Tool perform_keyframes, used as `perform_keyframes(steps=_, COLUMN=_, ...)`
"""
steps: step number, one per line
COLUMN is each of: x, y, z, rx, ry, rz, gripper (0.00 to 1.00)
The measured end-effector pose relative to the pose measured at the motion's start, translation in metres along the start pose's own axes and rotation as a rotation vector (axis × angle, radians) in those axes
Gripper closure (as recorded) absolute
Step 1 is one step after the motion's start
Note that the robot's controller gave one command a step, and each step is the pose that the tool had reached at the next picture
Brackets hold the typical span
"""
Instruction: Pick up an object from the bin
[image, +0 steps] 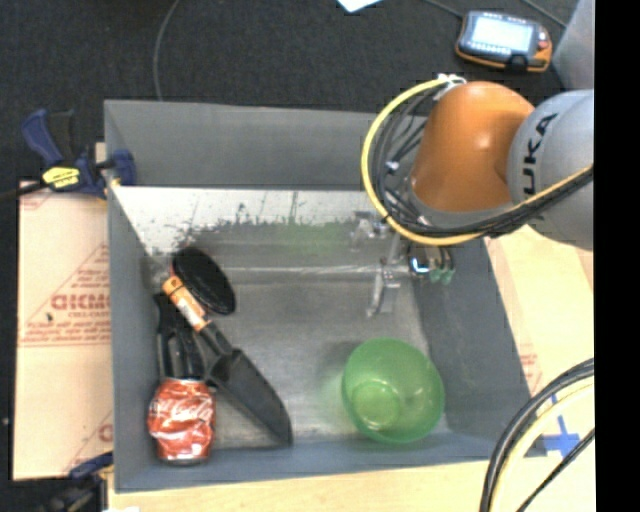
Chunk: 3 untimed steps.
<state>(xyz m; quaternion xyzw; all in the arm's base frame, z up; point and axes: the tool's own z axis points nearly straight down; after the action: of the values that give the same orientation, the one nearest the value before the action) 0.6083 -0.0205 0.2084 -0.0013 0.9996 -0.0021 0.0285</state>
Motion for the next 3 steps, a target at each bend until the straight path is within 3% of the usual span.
perform_keyframes(steps=1, x=0.008, y=-0.042, z=-0.035, rx=0.002, ry=0.001, rz=0.059, gripper=0.0)
perform_keyframes(steps=2, x=0.019, y=-0.047, z=0.055, rx=-0.001, ry=0.008, rz=0.292, gripper=0.0)
perform_keyframes(steps=3, x=0.021, y=-0.034, z=0.018, rx=0.004, ry=-0.016, rz=0.03, gripper=1.0)
